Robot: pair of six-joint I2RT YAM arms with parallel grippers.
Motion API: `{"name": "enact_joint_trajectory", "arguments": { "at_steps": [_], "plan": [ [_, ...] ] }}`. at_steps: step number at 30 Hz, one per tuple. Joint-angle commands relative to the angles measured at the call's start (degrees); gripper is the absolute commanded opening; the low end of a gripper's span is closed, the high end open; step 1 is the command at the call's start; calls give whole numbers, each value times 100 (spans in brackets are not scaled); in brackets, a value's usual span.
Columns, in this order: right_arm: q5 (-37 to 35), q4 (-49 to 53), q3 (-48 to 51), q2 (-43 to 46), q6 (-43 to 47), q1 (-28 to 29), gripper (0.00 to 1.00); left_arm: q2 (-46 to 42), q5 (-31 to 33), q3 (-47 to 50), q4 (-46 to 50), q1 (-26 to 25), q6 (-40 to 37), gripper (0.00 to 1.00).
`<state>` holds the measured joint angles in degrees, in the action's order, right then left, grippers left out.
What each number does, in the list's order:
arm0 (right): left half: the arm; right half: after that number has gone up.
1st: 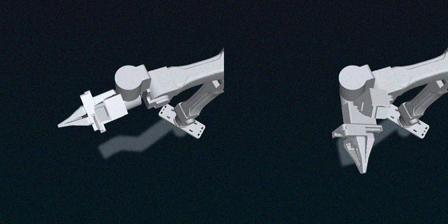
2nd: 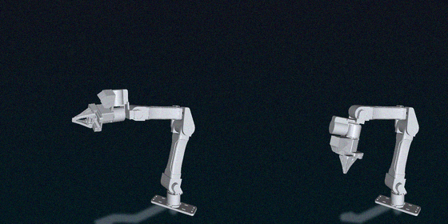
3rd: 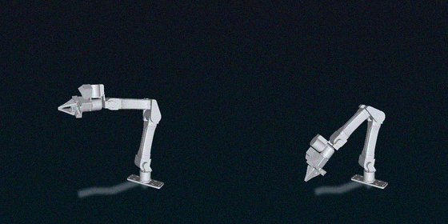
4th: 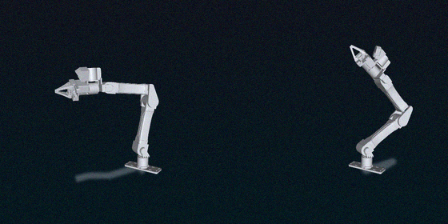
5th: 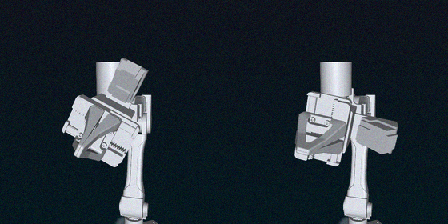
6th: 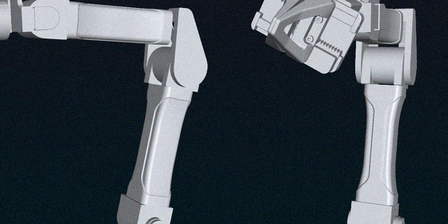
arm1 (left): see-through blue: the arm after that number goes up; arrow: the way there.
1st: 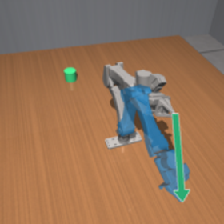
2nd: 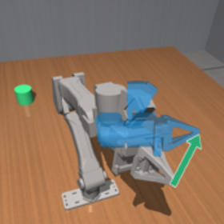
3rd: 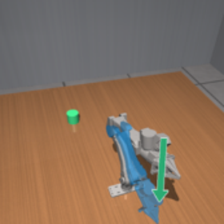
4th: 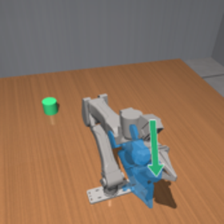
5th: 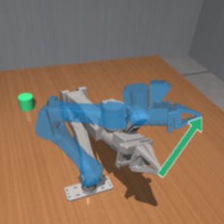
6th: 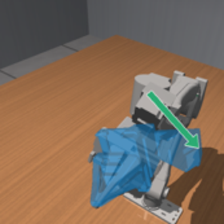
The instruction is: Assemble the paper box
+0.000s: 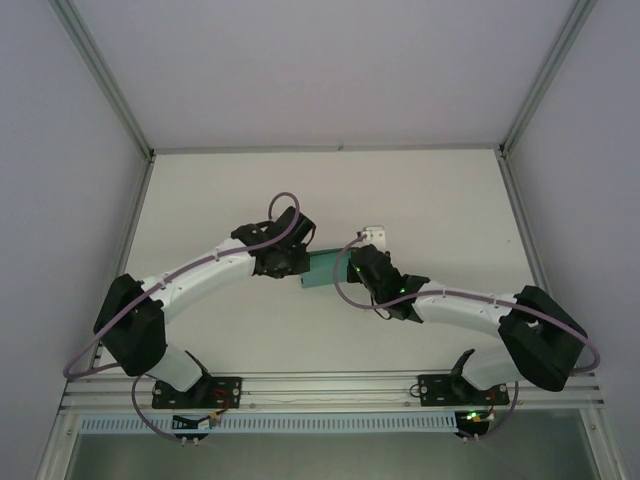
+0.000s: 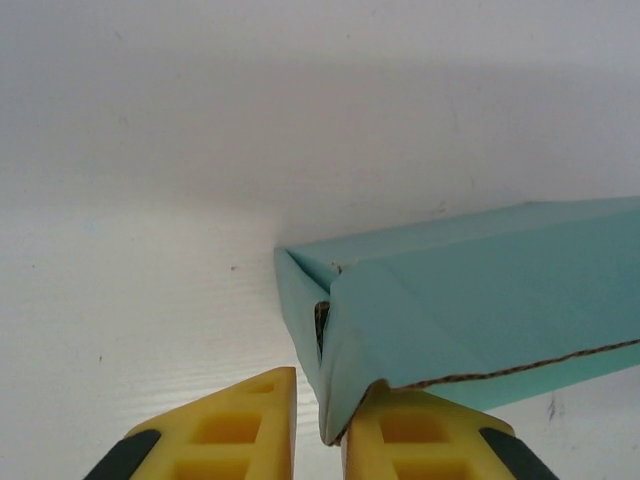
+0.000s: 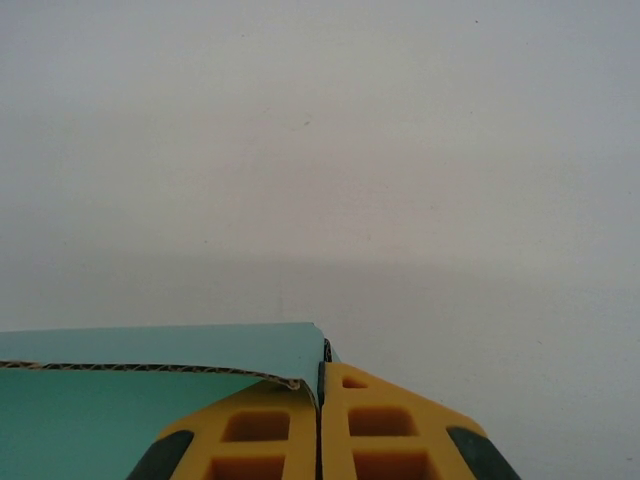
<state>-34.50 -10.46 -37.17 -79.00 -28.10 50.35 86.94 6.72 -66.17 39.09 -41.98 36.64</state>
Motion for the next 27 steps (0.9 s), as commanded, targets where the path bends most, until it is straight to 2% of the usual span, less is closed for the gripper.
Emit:
{"name": "enact_joint_trajectory", "arguments": {
  "at_steps": [1, 7, 16, 21, 27],
  "plan": [
    [-7, 709, 166, -32, -16, -7, 6, -59, -76, 166, 468, -25, 87, 14],
    [6, 747, 150, -57, -22, -7, 7, -142, -253, 66, 375, -50, 69, 15],
    [16, 773, 157, -54, -3, -5, 7, -62, 53, -257, 566, -57, -77, 21],
    [29, 785, 155, -65, -15, -7, 7, -199, -230, -315, 213, -61, -277, 24],
    [32, 773, 158, -32, -5, -7, 7, -142, -10, -441, 207, -56, -447, 26]
  ]
}}
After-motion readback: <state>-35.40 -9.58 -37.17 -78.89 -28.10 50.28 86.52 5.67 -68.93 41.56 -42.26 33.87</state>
